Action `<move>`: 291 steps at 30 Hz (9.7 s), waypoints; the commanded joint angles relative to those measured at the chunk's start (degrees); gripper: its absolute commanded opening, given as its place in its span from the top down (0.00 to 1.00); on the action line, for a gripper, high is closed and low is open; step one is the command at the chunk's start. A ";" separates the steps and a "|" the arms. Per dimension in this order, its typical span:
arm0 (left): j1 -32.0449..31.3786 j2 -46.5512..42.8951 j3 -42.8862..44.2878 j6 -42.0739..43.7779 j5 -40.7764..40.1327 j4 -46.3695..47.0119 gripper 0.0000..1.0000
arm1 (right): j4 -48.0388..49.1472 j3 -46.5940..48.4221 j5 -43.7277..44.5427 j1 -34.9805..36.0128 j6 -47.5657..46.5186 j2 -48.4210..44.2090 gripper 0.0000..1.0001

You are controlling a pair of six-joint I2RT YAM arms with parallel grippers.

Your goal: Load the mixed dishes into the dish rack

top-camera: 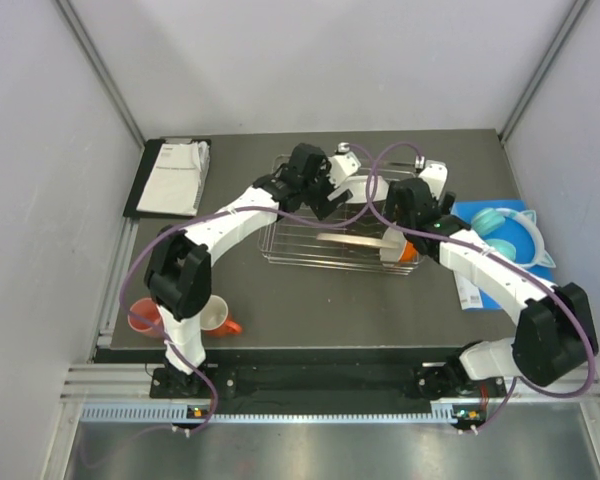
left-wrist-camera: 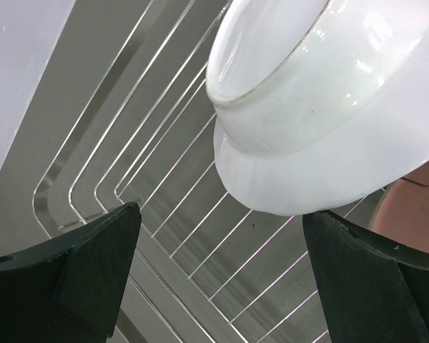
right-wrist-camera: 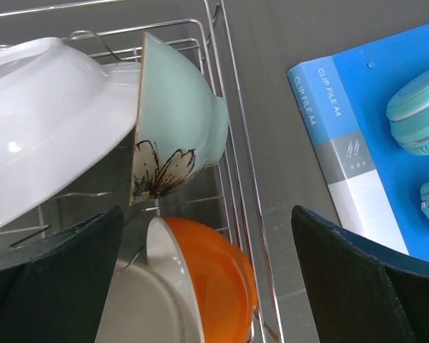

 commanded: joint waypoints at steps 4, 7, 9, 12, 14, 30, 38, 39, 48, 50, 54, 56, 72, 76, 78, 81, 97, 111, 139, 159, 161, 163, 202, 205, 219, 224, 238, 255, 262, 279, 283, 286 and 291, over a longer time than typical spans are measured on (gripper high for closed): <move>-0.47 1.61 4.47 -0.64 -2.45 4.51 0.01 | 6.51 3.64 -0.86 -4.25 -0.33 3.62 0.00; -0.91 1.79 4.29 -0.38 -2.45 4.59 0.01 | 8.35 2.77 0.37 -4.70 -0.25 4.15 0.00; -1.26 1.88 4.64 -0.47 -2.45 4.42 0.01 | 10.54 1.19 2.30 -4.70 -0.25 3.63 0.00; -1.70 2.14 5.17 -0.64 -2.54 4.24 0.01 | 15.55 -1.27 3.53 -4.70 -0.59 1.70 0.00; -1.96 2.05 5.43 -0.73 -2.54 4.07 0.01 | 17.58 -1.98 3.01 -4.70 -1.03 1.08 0.00; -2.58 1.18 5.96 -1.00 -4.12 3.10 0.01 | 20.48 -2.95 2.04 -4.53 0.63 8.28 0.00; -2.67 1.09 9.12 0.14 -5.08 2.31 0.01 | 18.90 -4.17 3.00 -4.44 1.16 8.11 0.00; -2.67 1.17 9.65 0.49 -5.09 2.40 0.01 | 18.46 -4.53 3.53 -4.61 1.25 7.67 0.01; -2.67 2.23 12.81 1.82 -4.47 1.78 0.01 | 15.74 -11.99 6.17 -6.19 1.78 0.29 0.00; -2.67 2.32 12.82 1.73 -4.30 1.69 0.01 | 15.21 -12.61 6.26 -6.63 1.95 -0.68 0.00; -2.93 2.58 12.90 1.29 -3.59 1.69 0.01 | 13.72 -12.97 6.43 -6.90 2.30 -2.09 0.00; -3.11 2.58 12.64 1.11 -3.24 1.69 0.01 | 12.49 -12.70 6.44 -6.90 3.00 -2.26 0.00; -4.16 1.35 7.19 -1.26 -3.94 -0.68 0.01 | 7.12 -11.30 1.33 -6.99 6.52 -11.24 0.00; -4.78 1.53 7.28 -0.91 -4.03 -1.03 0.01 | 6.86 -10.24 1.34 -7.25 7.14 -10.09 0.00; -4.86 1.61 7.37 -0.56 -4.12 -1.12 0.01 | 7.65 -10.15 0.12 -7.16 6.87 -12.01 0.00; -5.39 1.61 7.02 -1.08 -4.03 -1.64 0.01 | 10.37 -11.73 -1.82 -7.25 5.91 -18.07 0.00; -7.68 1.96 6.83 -0.12 -4.56 -1.74 0.01 | 7.21 -7.52 -8.33 -7.25 -2.17 -32.24 0.00; -9.35 0.03 11.76 -2.93 5.28 -11.31 0.01 | 9.67 -6.99 -9.65 -7.25 -4.46 -28.28 0.00; -6.45 -5.24 7.01 -1.79 -1.03 -9.65 0.01 | 1.93 -3.21 -34.43 -7.34 12.85 -6.40 0.00; -6.45 -4.45 8.60 -2.05 -1.04 -9.82 0.01 | 21.79 -7.16 -34.43 -8.92 22.08 0.20 0.41; -6.53 -4.45 8.42 -1.96 -1.22 -9.65 0.01 | 23.38 -7.34 -34.35 -8.92 22.69 -1.11 0.43; -6.45 -4.28 8.07 -1.96 -1.05 -9.47 0.01 | 24.61 -7.43 -34.43 -9.01 23.39 -2.70 0.48; -2.41 -10.95 -1.94 -0.64 -11.94 -4.19 0.01 | 28.31 5.49 -20.91 -6.19 45.28 -6.65 1.00; 2.24 -14.20 -6.25 -0.12 -11.42 -4.28 0.01 | 26.73 5.93 -19.06 -6.63 46.77 -8.06 1.00; 7.00 -15.26 -16.89 -1.96 -12.65 -1.30 0.01 | 24.62 6.19 -14.66 -8.92 59.17 -8.32 1.00; 7.09 -14.29 -19.34 -2.14 -13.44 0.90 0.01 | 22.24 5.76 -12.82 -9.88 59.08 -10.87 1.00; 6.39 -21.85 -29.45 -5.74 -10.01 -2.17 0.01 | 24.17 5.23 -12.20 -11.91 62.15 -7.28 1.00; 1.46 -32.13 -31.91 -12.60 9.32 -15.89 0.01 | 23.47 2.94 -14.13 -11.47 62.86 -8.86 1.00; 0.67 -35.21 -36.22 -12.16 15.39 -16.32 0.01 | 24.35 3.99 -12.99 -10.77 63.21 -6.40 1.00; 5.05 -36.63 -19.35 -3.38 -3.76 -15.03 0.01 | 27.33 6.28 -10.53 -4.97 66.72 -0.07 1.00; 11.91 -32.24 -24.08 0.05 -6.84 -5.19 0.01 | 28.48 6.11 -10.27 -4.26 69.01 0.90 1.00; 14.91 -28.45 -27.86 1.46 -7.02 -2.10 0.01 | 28.39 6.11 -9.83 -4.26 70.06 0.72 1.00; 14.65 -23.54 -30.43 0.68 -3.86 1.61 0.01 | 28.57 5.93 -8.51 -4.61 72.17 0.28 1.00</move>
